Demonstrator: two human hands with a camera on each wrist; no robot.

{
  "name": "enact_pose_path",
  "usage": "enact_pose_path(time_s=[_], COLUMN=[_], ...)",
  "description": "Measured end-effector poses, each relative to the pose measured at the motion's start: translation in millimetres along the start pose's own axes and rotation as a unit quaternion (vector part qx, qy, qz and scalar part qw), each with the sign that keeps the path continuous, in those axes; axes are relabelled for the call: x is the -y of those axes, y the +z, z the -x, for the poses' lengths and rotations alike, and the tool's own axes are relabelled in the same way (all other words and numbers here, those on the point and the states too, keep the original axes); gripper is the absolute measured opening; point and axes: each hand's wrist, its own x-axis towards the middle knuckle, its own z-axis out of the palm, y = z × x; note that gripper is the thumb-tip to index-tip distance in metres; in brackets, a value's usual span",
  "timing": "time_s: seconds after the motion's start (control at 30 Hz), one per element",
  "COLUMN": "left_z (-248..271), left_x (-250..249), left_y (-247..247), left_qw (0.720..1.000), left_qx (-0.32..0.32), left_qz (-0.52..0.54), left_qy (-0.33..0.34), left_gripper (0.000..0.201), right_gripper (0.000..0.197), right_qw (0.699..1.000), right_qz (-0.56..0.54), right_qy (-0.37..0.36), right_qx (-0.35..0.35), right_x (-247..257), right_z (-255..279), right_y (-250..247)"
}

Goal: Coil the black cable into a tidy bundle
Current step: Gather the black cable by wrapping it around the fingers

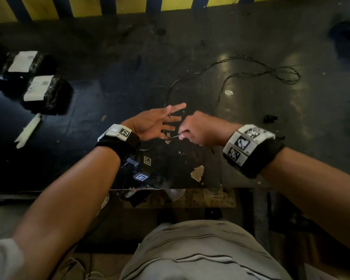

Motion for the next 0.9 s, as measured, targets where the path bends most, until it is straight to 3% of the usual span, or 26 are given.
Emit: enact_pose_path(time_s=[0.13, 0.3, 0.67, 0.9], left_z=[1.1, 7.4, 30.5, 47.6], left_x=[10.2, 12.1, -6.8, -24.4], left_y=[6.8, 16.2, 27.9, 31.3], left_qw=[0.999, 0.999, 0.994, 0.973], left_qx=[-0.012, 0.028, 0.089, 0.208], left_qz=[-0.002, 0.015, 0.054, 0.093], left_qy=[-0.034, -0.037, -0.013, 0.045], left_gripper=[0.064, 0.054, 0.056, 0.058], right_gripper=[0.020, 0.015, 0.010, 0.017], right_qw=[0.997, 0.989, 0.971, 0.970], right_qz=[0.025, 0.010, -0.052, -0.093], right_qy=[-0.015, -0.037, -0.029, -0.025], right_qx=[-0.065, -0.145, -0.231, -0.223], right_x=[0.1, -7.6, -3.8, -27.1], right_z=[-1.2, -5.0, -32.9, -37.9], right_y=[-51.7, -90.8, -85.5, -73.2])
